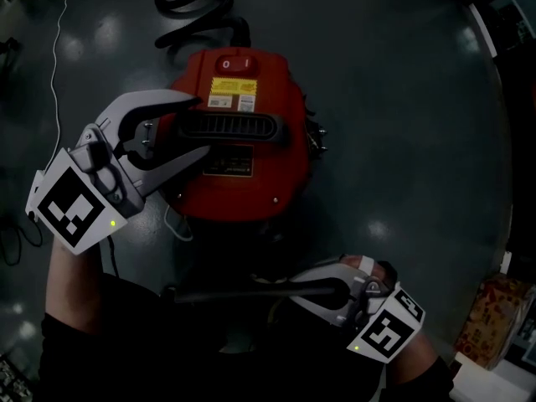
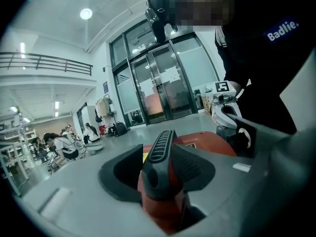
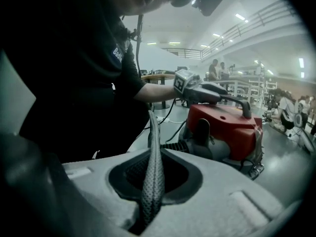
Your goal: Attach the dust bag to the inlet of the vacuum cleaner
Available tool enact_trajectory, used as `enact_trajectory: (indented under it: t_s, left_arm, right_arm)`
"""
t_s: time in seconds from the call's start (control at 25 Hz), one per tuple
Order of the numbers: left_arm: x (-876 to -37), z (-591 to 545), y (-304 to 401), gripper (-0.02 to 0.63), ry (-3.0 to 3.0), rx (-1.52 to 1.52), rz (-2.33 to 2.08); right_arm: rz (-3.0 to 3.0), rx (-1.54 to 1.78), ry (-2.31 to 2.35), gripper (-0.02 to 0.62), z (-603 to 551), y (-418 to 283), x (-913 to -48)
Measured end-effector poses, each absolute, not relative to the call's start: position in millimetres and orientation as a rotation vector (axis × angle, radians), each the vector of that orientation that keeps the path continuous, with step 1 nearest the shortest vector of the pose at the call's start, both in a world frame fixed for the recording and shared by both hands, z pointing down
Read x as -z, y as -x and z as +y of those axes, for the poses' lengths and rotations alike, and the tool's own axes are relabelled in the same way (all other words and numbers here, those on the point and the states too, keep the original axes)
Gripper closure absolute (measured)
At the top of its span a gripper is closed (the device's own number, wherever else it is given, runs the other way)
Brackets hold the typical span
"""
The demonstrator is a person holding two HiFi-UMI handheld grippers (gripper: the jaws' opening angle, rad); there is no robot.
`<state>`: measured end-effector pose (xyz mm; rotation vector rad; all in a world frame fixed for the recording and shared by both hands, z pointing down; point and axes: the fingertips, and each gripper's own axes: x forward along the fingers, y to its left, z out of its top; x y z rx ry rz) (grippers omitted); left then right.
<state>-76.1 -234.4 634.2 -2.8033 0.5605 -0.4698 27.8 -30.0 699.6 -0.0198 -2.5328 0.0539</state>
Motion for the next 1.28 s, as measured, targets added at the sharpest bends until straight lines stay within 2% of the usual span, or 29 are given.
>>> enact_trajectory:
  t_s: [0.72,1.28]
  left_arm:
    - [-634,-234,74,0.433,2.789,0.439,0.615]
    - [-633,-235,75,0.43,2.782,0.422,0.655]
  right_arm:
    - [-2.511,-0.033,0.039,0.569,-41,-31,-705]
    - [-2.494,-0.268,-0.117,0.563,-48,-39,-714]
